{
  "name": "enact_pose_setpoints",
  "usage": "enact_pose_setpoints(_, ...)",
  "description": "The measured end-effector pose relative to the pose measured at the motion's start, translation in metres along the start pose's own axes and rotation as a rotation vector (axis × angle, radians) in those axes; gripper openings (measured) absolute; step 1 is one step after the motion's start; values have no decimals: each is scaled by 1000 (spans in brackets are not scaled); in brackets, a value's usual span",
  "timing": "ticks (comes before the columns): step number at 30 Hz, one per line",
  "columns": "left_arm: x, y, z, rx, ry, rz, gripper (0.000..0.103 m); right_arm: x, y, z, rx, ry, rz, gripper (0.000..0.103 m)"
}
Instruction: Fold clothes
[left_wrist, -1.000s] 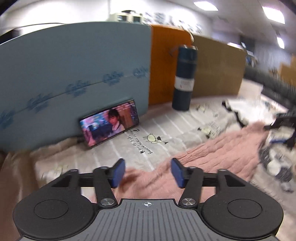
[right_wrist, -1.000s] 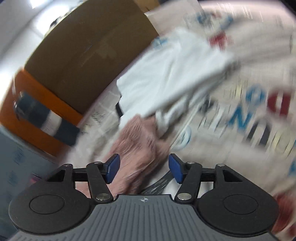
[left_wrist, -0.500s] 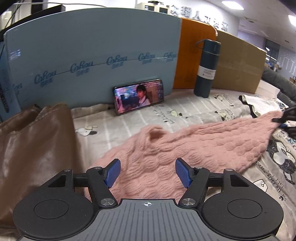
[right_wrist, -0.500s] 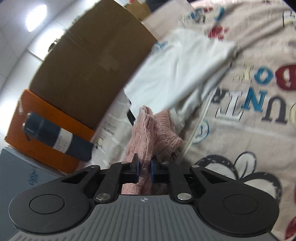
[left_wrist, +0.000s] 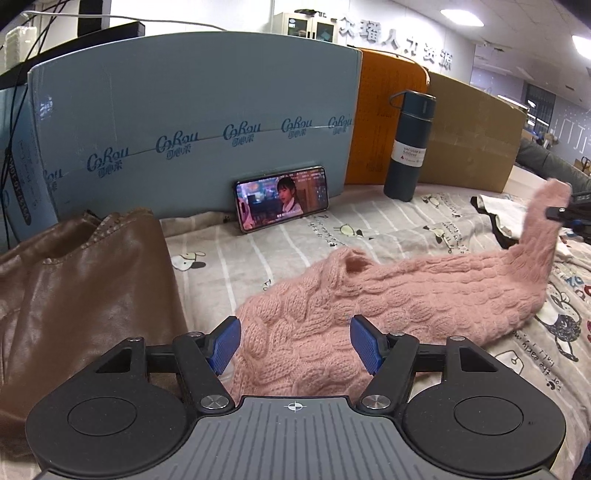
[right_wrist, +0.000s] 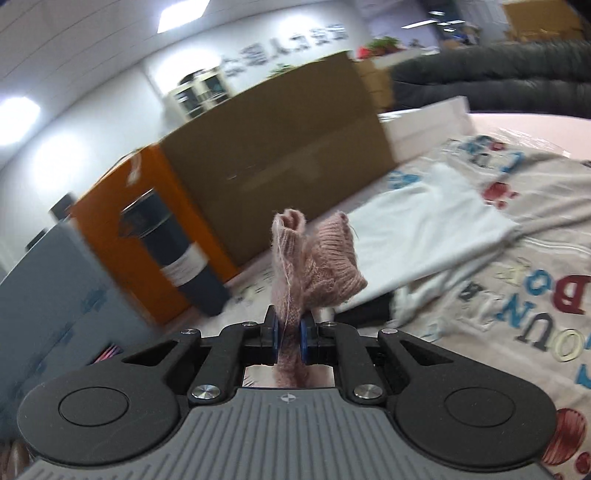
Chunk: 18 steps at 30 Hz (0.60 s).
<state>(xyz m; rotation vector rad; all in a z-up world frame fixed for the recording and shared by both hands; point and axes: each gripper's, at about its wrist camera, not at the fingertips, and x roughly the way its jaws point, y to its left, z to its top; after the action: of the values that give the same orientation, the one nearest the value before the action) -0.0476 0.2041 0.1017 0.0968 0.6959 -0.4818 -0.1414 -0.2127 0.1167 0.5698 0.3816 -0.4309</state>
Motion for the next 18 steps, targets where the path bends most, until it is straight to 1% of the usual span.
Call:
enact_pose_setpoints(4,-3,2,-4,-14,5,-23,67,-1,45,-32,-162,79,74,10)
enact_pose_setpoints(6,-4,4,-5,-18,5,-26,67,1,63,-48,-230,115,97,10)
enact_pose_setpoints(12,-6,7,-8,-25,10,-41,67,8,98,-86,-400,191,136,12)
enact_pose_setpoints(16,-7,10,-9,-31,16,-46,68,6,109,-101,-466,222,157,24)
enact_pose_setpoints(18,-6,13,-8,-38,14,-52,68,1,114,-106,-491,228,177,33)
